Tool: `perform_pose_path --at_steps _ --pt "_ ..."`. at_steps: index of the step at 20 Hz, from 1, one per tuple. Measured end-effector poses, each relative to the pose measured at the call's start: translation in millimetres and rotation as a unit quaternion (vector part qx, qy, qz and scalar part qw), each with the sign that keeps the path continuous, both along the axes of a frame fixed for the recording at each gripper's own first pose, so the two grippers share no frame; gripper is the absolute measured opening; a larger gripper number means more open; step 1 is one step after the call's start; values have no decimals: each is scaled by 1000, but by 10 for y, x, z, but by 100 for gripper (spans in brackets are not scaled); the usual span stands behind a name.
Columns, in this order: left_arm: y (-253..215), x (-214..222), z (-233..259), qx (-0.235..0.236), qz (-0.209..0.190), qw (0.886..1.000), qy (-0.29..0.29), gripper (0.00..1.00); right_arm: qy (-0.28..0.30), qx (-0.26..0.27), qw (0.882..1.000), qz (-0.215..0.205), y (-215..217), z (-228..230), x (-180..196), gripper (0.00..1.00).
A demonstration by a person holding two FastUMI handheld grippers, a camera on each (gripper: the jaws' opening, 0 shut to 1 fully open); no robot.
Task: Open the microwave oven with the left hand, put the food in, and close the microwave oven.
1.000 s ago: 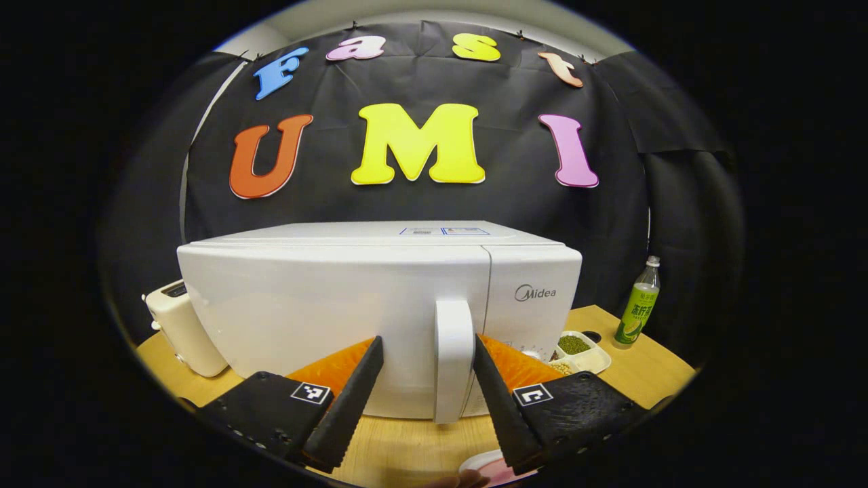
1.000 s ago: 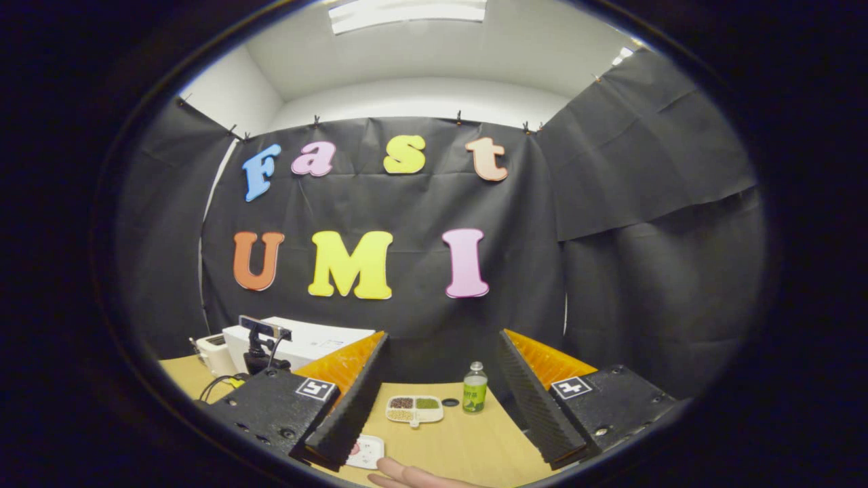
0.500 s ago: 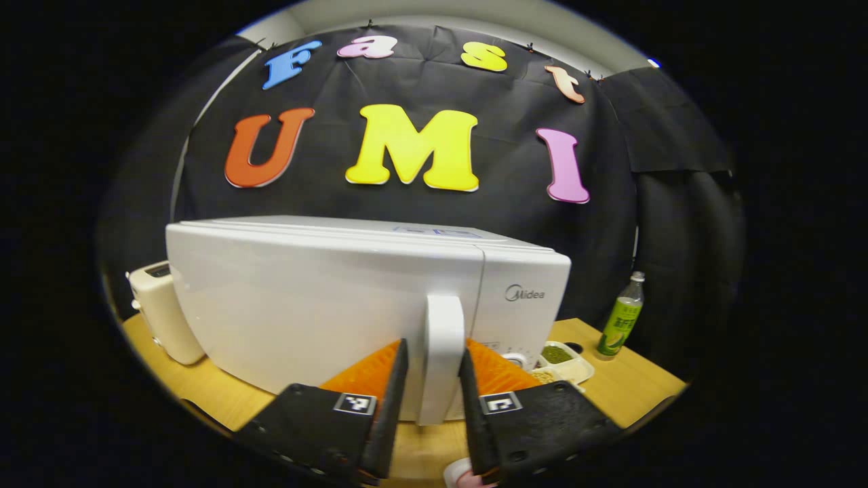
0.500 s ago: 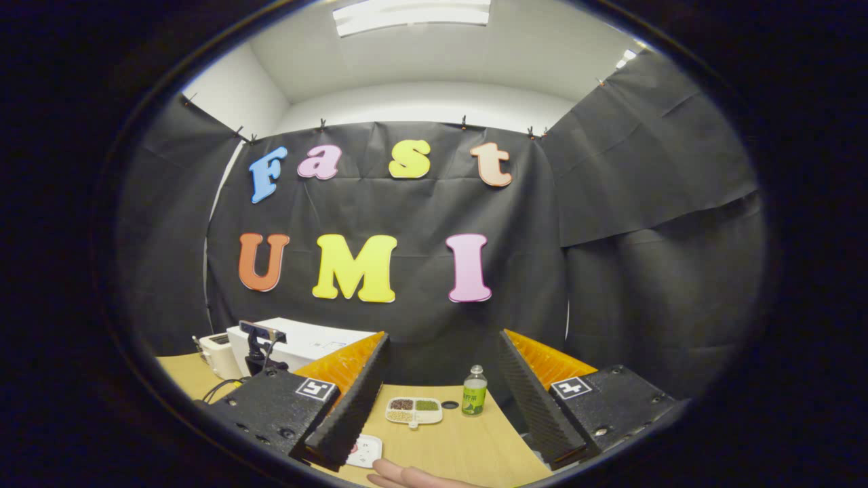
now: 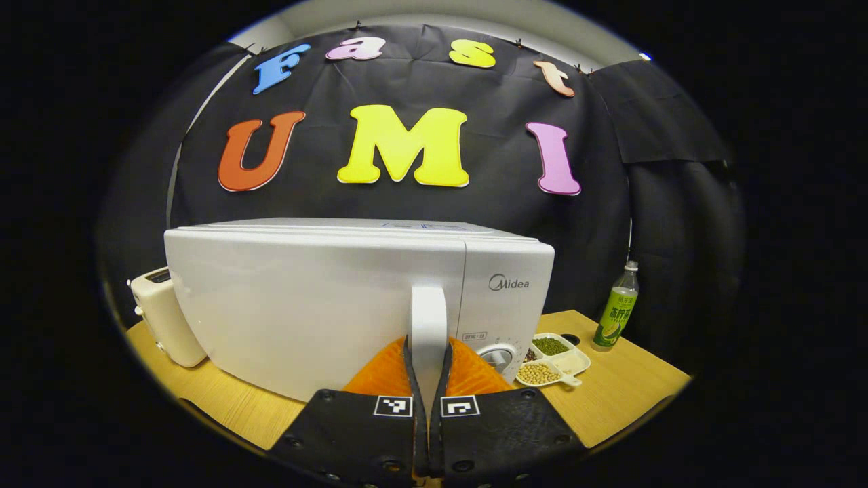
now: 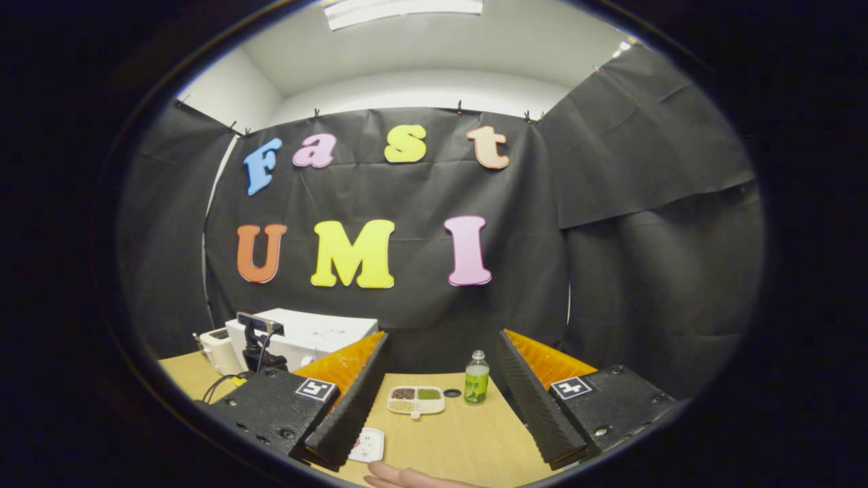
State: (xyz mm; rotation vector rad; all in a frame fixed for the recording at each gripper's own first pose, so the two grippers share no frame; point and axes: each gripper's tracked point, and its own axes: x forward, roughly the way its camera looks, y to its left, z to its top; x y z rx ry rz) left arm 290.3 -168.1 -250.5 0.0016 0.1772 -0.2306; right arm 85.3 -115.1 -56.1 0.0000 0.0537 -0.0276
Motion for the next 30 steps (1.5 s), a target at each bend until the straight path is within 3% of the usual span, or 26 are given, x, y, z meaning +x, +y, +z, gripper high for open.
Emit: perform_pose_path --at_steps 6,7,8,10,11,18,20,23,26,27,30 --pt "174 -558 57 -15 -33 999 -12 1 15 -7 1000 8 105 -136 58 92" --pt "229 -660 67 -22 -41 999 -12 1 15 -5 1000 12 164 -148 89 100" --pt "284 -756 49 -23 -48 999 -8 1 17 -3 1000 15 220 -173 117 91" --pt "377 -940 83 -13 -63 998 -14 1 27 0 999 22 368 -263 158 92" --pt "449 -1027 69 -12 -68 998 -12 1 35 1 999 28 462 -327 176 100" --pt "1088 -1610 105 -12 -86 996 -16 1 50 -12 995 84 1135 -473 124 100" --pt "1316 -1768 107 -9 -78 997 -12 18 48 -12 995 90 1246 -505 124 100" --pt "1795 -2046 122 -19 -50 999 -4 22 60 -7 993 102 1371 -618 113 100" --pt "2450 -2445 85 -14 10 1000 17 92 77 -9 991 104 1352 -780 143 100" --pt "2636 -2546 103 -5 37 999 17 83 85 -11 991 102 1320 -854 176 100" --pt "3006 -2853 264 13 99 995 10 94 115 -20 990 84 1151 -1067 343 92"
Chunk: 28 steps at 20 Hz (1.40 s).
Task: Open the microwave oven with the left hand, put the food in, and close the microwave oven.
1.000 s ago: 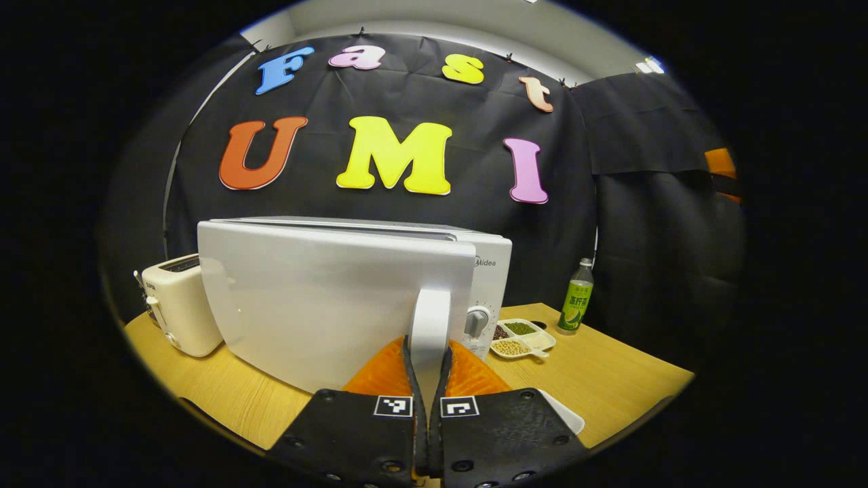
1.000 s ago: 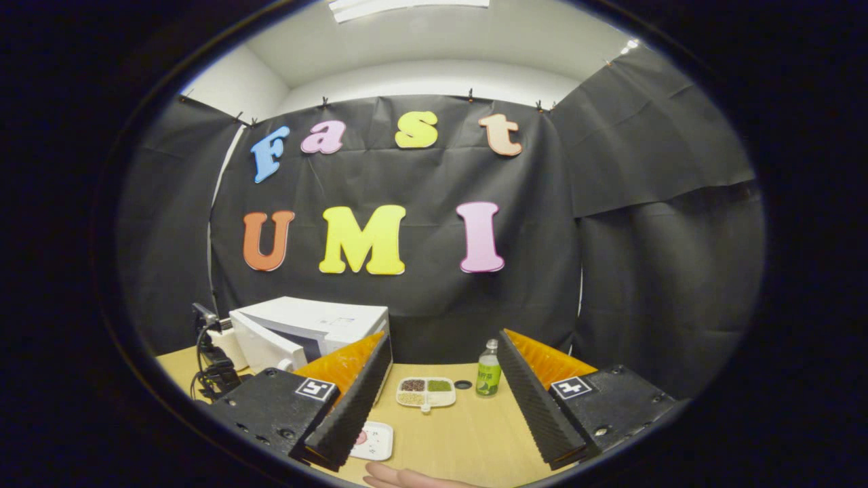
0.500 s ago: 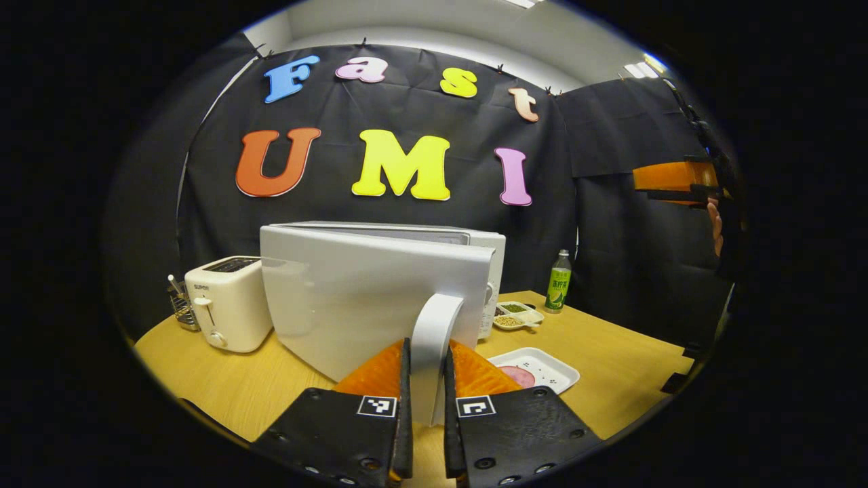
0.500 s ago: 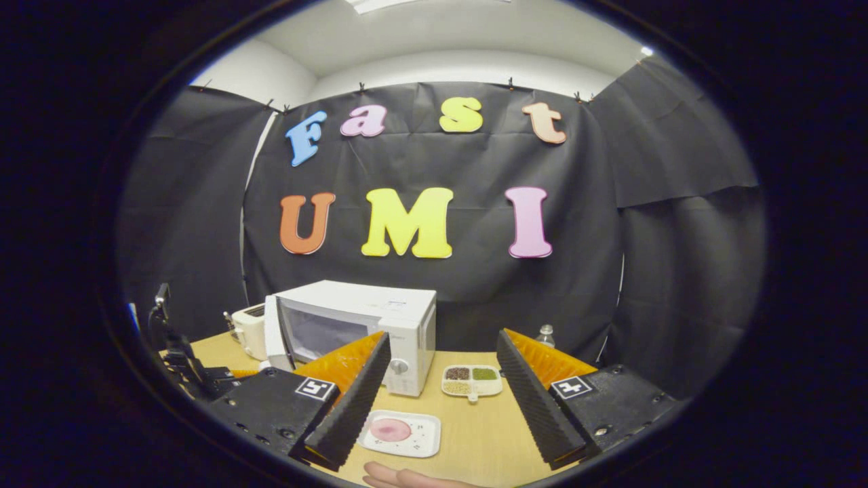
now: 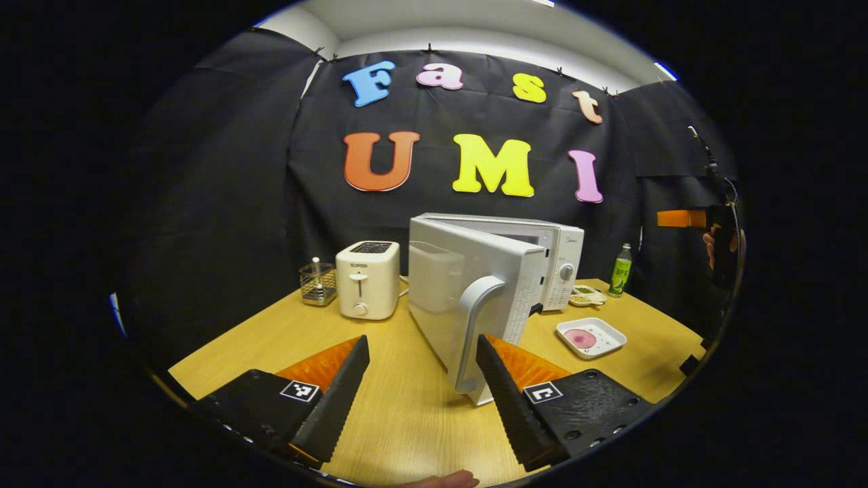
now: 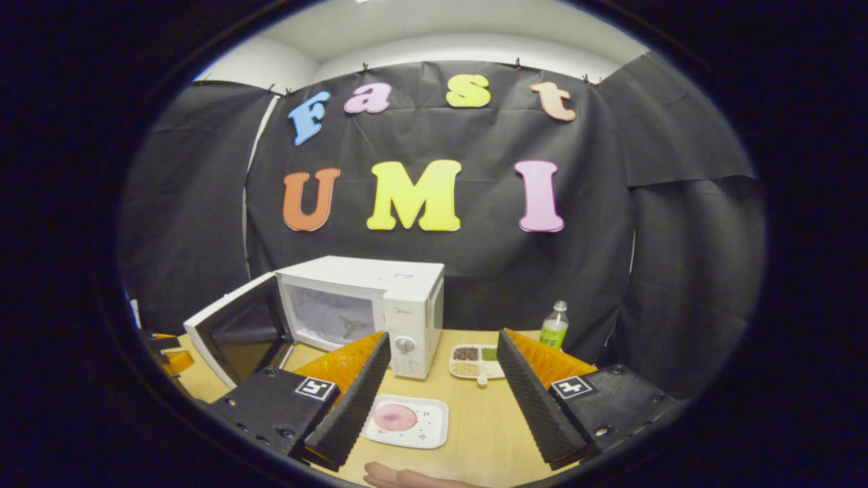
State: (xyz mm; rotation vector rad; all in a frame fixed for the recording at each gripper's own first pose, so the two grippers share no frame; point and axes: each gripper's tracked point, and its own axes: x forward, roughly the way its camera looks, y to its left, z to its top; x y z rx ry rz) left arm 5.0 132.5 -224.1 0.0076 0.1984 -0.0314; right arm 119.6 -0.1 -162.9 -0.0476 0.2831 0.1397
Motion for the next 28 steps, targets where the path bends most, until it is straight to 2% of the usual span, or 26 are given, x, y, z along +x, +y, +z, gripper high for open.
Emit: perform_pose_path --at_steps 1,2,3,4,7,10,14,17,18,20,21,24,25,27,28 --pt "36 -72 84 6 11 1000 -9 81 9 -6 1000 -5 -61 -70 56 92" --pt "102 -119 170 11 28 999 -18 95 18 -17 1000 -4 -97 -135 108 92" --pt "126 -175 239 14 38 999 -26 95 29 -28 999 -3 -132 -217 147 92" --pt "112 -233 356 12 45 998 -36 96 42 -39 998 -1 -175 -278 193 100" --pt "-13 -224 683 -7 46 997 -56 95 94 -63 993 14 -251 -555 299 100" --pt "-43 -139 876 0 62 997 -55 95 168 -78 981 49 -199 -927 368 100" --pt "-305 -82 1030 -2 51 996 -67 95 285 -70 953 68 -191 -1506 407 96" --pt "-394 -7 982 2 62 996 -63 95 360 -59 929 70 -178 -1916 422 89" --pt "-449 -2 955 -3 60 997 -57 95 377 -55 922 72 -162 -2017 441 81" --pt "-534 14 922 -13 53 997 -49 95 411 -33 907 80 -65 -2193 459 78" --pt "-532 3 927 -13 54 997 -48 95 431 -22 898 84 -11 -2280 438 71" --pt "-473 -32 985 -3 67 996 -61 95 479 -6 873 95 107 -2479 392 65" --pt "-480 -47 994 -3 67 996 -63 95 489 -2 867 97 133 -2549 383 54" --pt "-495 -77 966 -3 66 996 -62 95 506 2 857 101 159 -2648 383 41" --pt "-476 -85 954 1 67 996 -61 95 513 0 853 96 128 -2706 394 46"
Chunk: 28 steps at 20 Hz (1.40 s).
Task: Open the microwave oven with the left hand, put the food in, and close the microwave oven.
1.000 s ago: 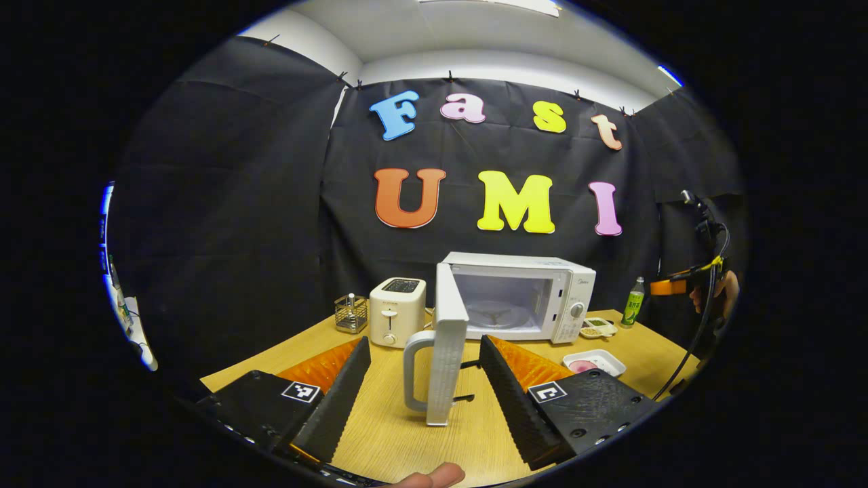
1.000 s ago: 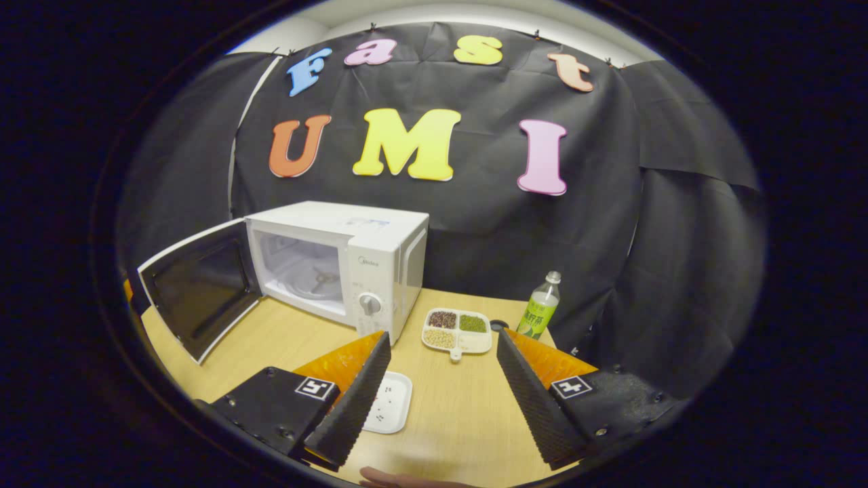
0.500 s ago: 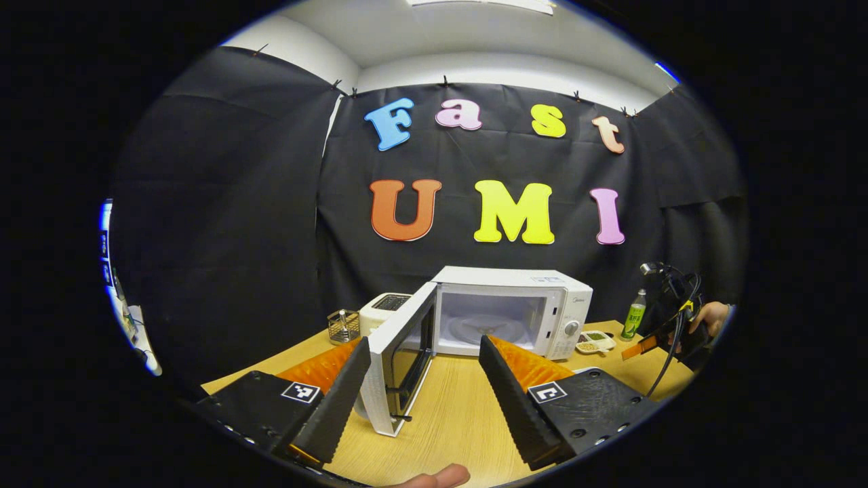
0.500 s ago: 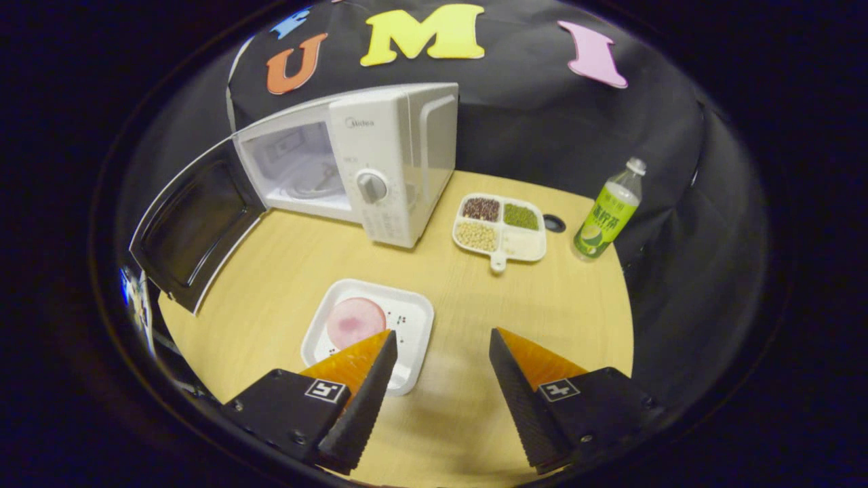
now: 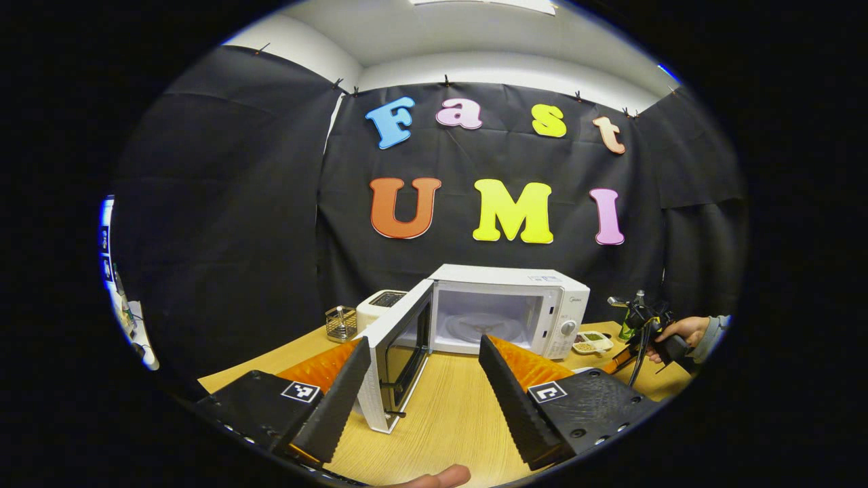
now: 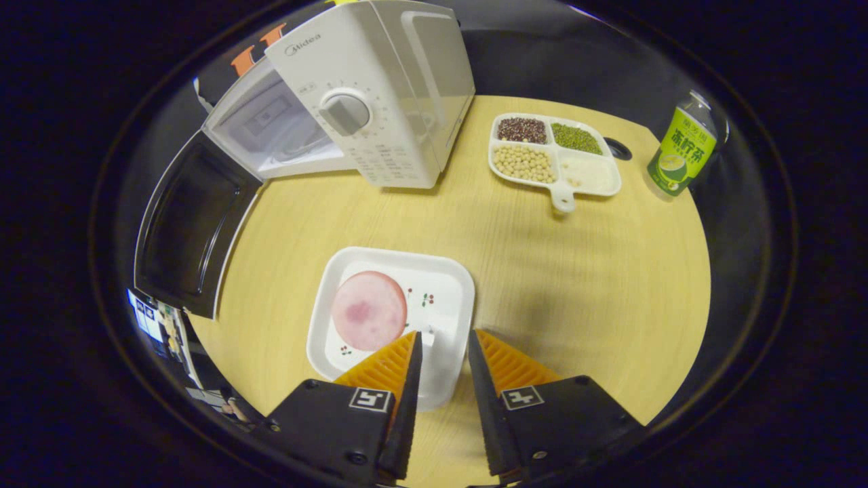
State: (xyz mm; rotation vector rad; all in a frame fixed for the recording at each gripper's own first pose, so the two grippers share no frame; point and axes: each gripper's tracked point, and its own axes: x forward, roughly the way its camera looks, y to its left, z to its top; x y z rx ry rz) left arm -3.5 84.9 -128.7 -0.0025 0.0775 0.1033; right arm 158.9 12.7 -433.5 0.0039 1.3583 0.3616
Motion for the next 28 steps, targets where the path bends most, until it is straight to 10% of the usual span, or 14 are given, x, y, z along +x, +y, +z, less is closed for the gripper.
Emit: perform_pose_path --at_steps 6,18,28 --pt "20 -26 -53 10 7 1000 8 95 147 105 982 -63 69 -115 -151 0" --pt "-122 -35 -6 -6 -14 1000 -1 95 174 222 953 -113 92 -70 -207 4" --pt "89 -253 138 13 -26 999 -23 95 113 214 964 -111 126 -105 -207 4"
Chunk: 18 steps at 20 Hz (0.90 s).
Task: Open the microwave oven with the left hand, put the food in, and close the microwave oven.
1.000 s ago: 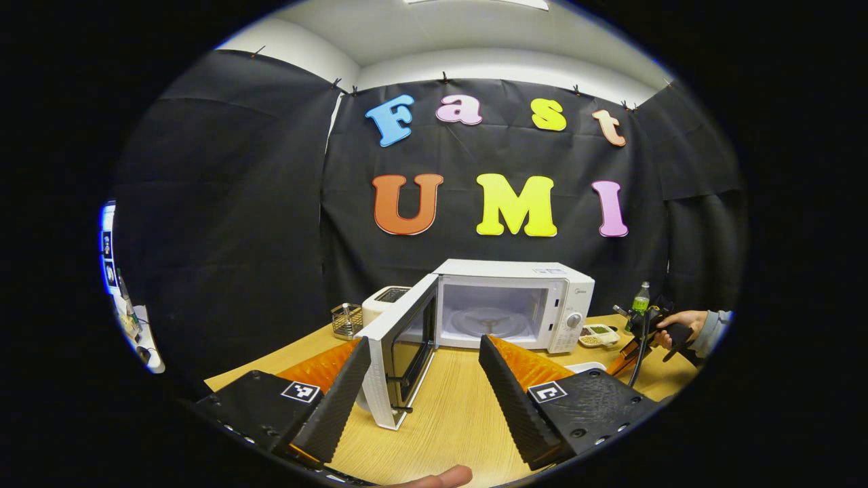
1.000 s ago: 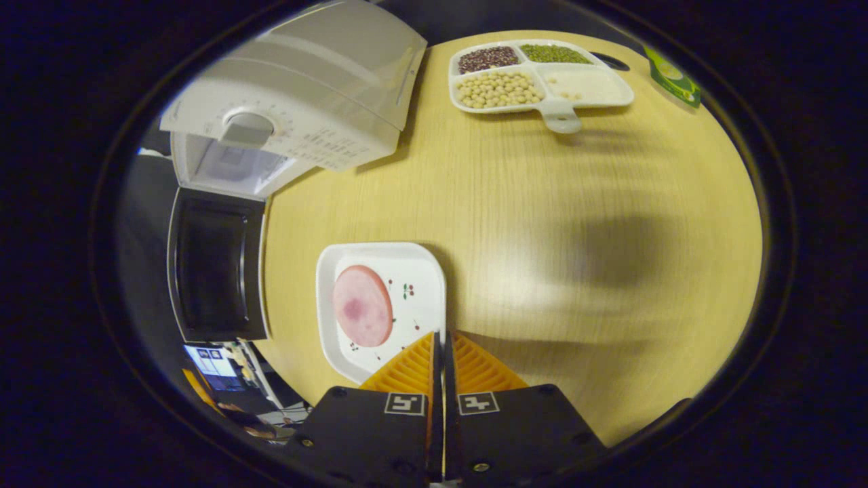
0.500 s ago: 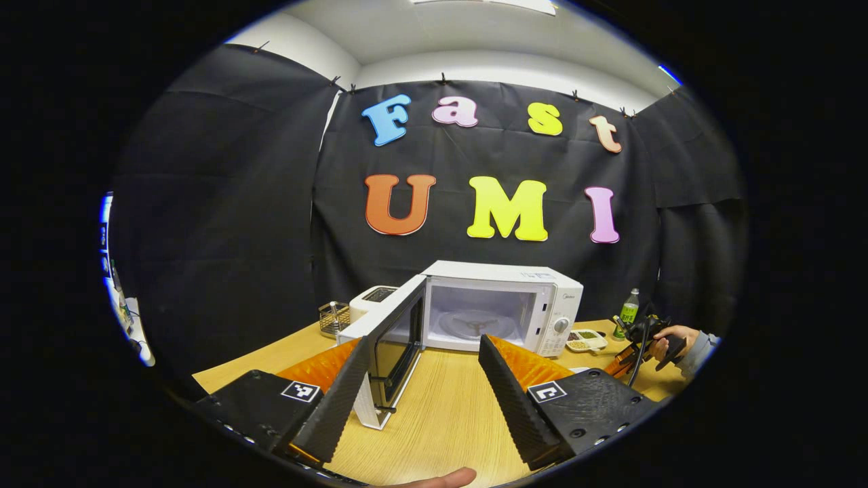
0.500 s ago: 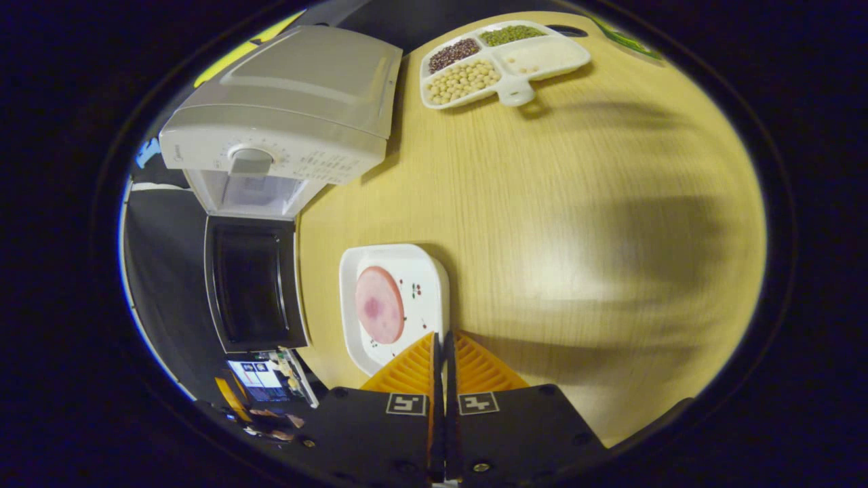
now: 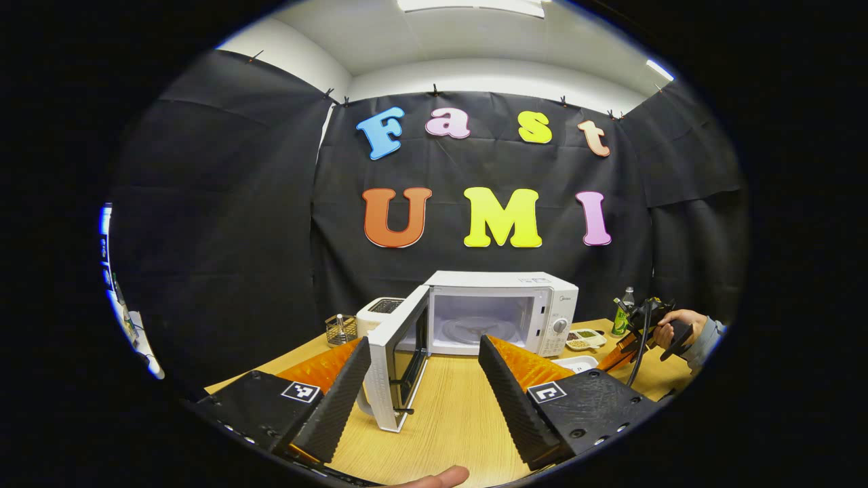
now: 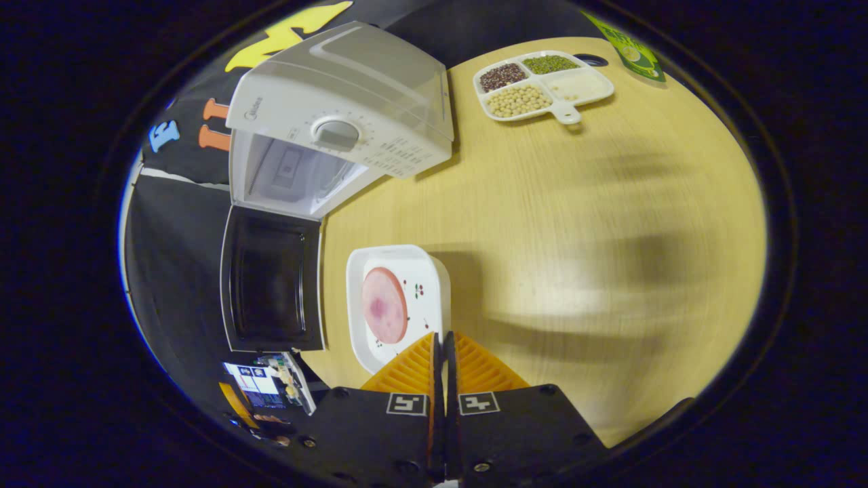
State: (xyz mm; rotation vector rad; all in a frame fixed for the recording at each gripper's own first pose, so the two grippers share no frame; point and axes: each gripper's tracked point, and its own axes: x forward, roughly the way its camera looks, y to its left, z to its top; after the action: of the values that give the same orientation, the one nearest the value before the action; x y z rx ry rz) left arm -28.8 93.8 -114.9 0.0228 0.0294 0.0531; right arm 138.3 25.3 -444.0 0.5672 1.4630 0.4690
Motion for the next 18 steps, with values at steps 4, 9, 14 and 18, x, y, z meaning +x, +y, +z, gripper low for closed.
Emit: perform_pose_path --at_steps 4,9,14,18 --pt "143 2 88 -18 -2 1000 14 95 -8 4 1000 0 -59 19 67 4" --pt "331 -62 191 -3 7 1000 -1 95 -13 26 999 -17 -97 98 147 0" --pt "458 -98 160 4 5 1000 -3 84 -7 28 994 -102 -85 89 443 4" --pt "578 -71 60 3 5 1000 7 84 -25 17 979 -203 241 -171 903 0"
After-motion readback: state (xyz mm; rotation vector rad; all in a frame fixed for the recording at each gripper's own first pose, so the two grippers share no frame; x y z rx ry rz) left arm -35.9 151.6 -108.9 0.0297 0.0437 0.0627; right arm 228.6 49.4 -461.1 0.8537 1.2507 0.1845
